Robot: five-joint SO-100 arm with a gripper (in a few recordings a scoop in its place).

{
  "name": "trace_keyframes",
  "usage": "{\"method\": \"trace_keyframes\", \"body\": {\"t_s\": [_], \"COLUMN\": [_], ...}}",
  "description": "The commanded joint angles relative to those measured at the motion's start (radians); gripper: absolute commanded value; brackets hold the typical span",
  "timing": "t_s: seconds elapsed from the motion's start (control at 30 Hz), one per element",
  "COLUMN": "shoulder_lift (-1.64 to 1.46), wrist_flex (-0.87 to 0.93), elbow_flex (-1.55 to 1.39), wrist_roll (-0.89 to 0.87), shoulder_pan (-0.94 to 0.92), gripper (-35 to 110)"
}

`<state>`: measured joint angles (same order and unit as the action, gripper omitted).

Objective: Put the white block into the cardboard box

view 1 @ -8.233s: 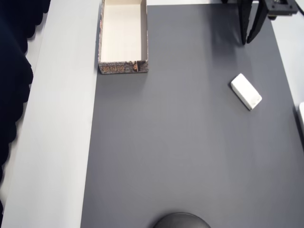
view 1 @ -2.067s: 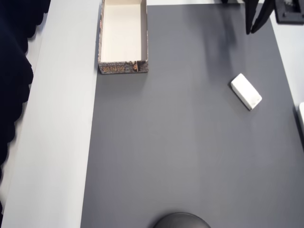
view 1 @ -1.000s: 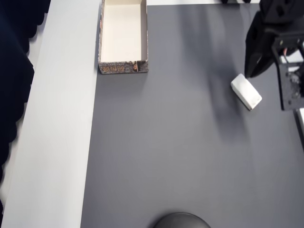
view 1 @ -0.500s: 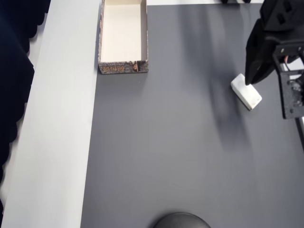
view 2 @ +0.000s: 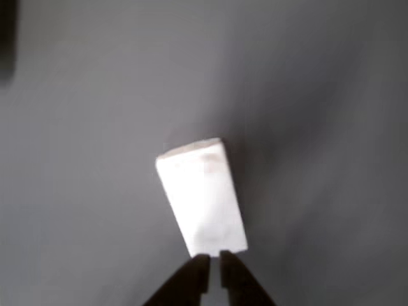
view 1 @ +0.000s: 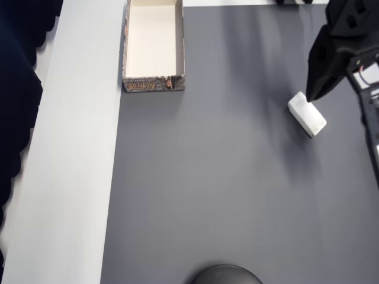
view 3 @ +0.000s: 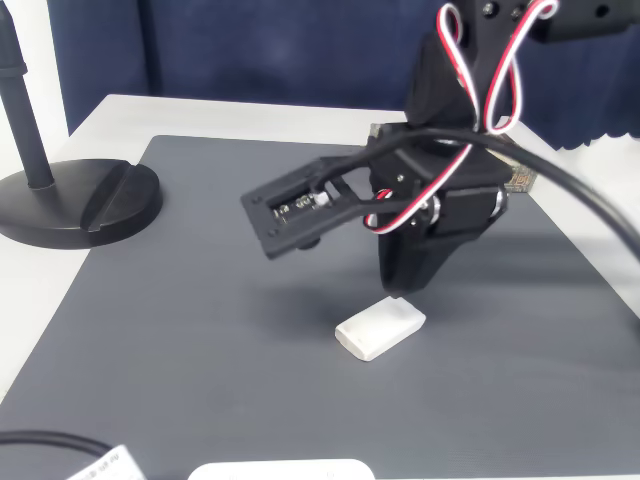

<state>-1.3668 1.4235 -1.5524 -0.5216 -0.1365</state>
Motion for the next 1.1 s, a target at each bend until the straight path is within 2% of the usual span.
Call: {"method": "trace_keyframes", "body": {"t_s": [0.0, 0.33, 0.5, 1.07], "shoulder_lift": [-0.006, -0.006, -0.005, -0.002], "wrist_flex": [0.011, 0.002, 0.002, -0.008], "elbow_flex": [0.072, 0.078, 0.077, 0.064], "wrist_roll": [-0.117, -0.118, -0.250, -0.253], "shoulder_pan": [0.005, -0.011, -0.011, -0.025], "gripper": [-2, -2, -2, -2]}}
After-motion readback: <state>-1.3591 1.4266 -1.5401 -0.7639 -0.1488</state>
